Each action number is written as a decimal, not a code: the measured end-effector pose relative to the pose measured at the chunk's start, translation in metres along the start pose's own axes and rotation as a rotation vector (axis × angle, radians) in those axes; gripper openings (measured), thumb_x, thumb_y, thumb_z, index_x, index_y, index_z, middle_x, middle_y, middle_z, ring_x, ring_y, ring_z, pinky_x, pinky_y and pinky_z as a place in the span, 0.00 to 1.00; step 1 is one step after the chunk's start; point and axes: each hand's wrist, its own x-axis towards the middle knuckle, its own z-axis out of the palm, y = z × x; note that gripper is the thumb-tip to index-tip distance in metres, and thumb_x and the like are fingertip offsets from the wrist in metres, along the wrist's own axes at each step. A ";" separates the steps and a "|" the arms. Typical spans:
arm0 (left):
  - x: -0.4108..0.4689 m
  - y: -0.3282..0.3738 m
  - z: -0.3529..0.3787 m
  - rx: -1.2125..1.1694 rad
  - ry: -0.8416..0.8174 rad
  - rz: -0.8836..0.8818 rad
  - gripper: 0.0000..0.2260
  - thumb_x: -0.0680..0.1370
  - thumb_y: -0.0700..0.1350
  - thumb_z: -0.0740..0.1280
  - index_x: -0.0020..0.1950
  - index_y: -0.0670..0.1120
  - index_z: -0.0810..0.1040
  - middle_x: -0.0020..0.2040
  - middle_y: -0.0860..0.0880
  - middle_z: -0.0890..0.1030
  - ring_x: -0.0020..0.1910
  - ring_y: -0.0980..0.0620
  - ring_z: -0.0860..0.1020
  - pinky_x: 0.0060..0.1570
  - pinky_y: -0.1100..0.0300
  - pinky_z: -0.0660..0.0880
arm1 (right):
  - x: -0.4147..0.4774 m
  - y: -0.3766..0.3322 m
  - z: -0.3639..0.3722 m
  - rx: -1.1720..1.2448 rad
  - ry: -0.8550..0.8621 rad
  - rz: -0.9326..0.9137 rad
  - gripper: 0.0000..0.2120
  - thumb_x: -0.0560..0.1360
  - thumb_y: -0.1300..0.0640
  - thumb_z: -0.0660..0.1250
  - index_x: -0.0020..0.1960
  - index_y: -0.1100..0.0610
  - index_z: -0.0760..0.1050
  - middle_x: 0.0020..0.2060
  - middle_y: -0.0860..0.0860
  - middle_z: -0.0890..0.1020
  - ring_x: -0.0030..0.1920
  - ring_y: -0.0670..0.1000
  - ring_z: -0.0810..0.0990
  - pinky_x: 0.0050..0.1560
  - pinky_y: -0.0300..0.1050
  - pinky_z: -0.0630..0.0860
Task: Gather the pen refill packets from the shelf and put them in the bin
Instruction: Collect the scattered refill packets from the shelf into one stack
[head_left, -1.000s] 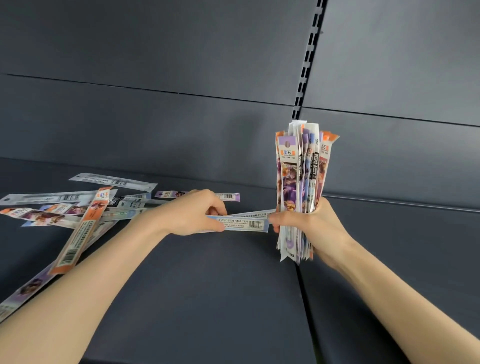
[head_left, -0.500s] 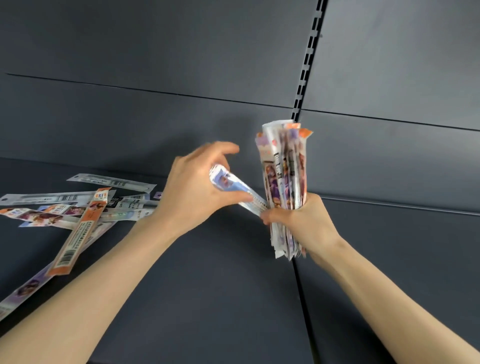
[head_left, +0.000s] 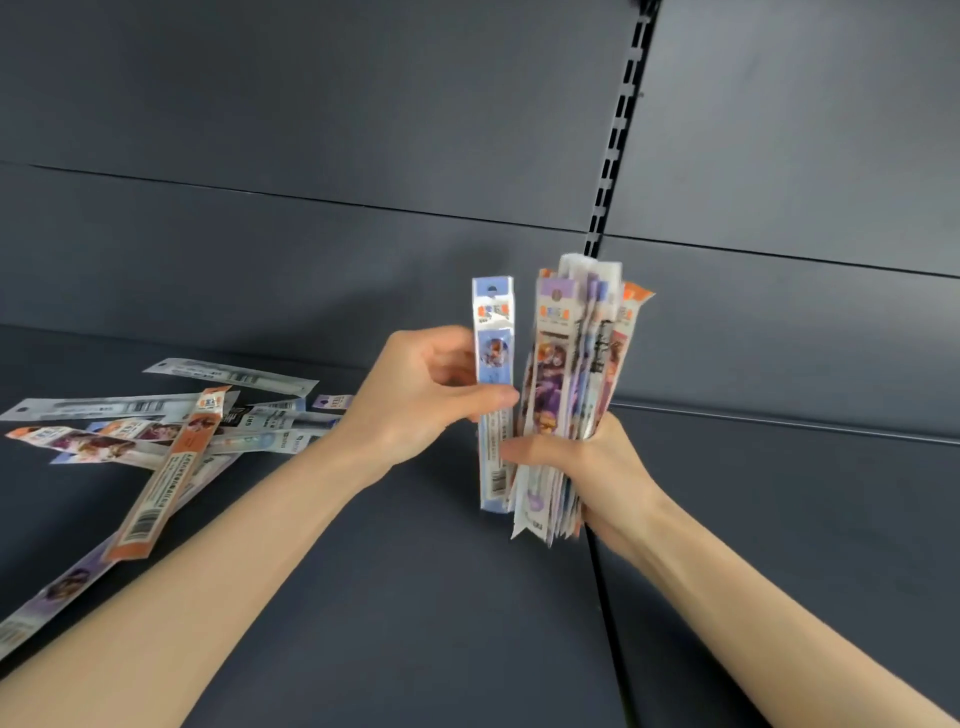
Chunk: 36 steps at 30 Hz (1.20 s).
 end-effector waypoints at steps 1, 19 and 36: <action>0.000 -0.001 0.000 0.000 -0.025 -0.008 0.11 0.68 0.35 0.74 0.48 0.45 0.83 0.43 0.50 0.86 0.40 0.53 0.84 0.38 0.64 0.79 | 0.000 0.003 0.003 -0.007 -0.012 0.004 0.15 0.61 0.67 0.73 0.46 0.55 0.83 0.45 0.54 0.87 0.47 0.54 0.85 0.53 0.53 0.80; -0.003 -0.012 0.007 -0.092 -0.084 -0.024 0.10 0.70 0.41 0.74 0.51 0.47 0.82 0.49 0.48 0.85 0.49 0.50 0.82 0.52 0.57 0.79 | 0.002 0.010 0.005 -0.009 -0.010 -0.047 0.20 0.60 0.64 0.73 0.52 0.56 0.81 0.46 0.53 0.86 0.48 0.51 0.85 0.49 0.45 0.81; -0.006 -0.008 0.015 0.036 -0.269 -0.028 0.22 0.76 0.43 0.68 0.68 0.44 0.68 0.54 0.60 0.79 0.58 0.63 0.77 0.58 0.69 0.73 | 0.001 0.003 0.031 -0.130 -0.164 -0.130 0.18 0.65 0.66 0.69 0.51 0.50 0.81 0.46 0.53 0.85 0.50 0.49 0.85 0.51 0.48 0.82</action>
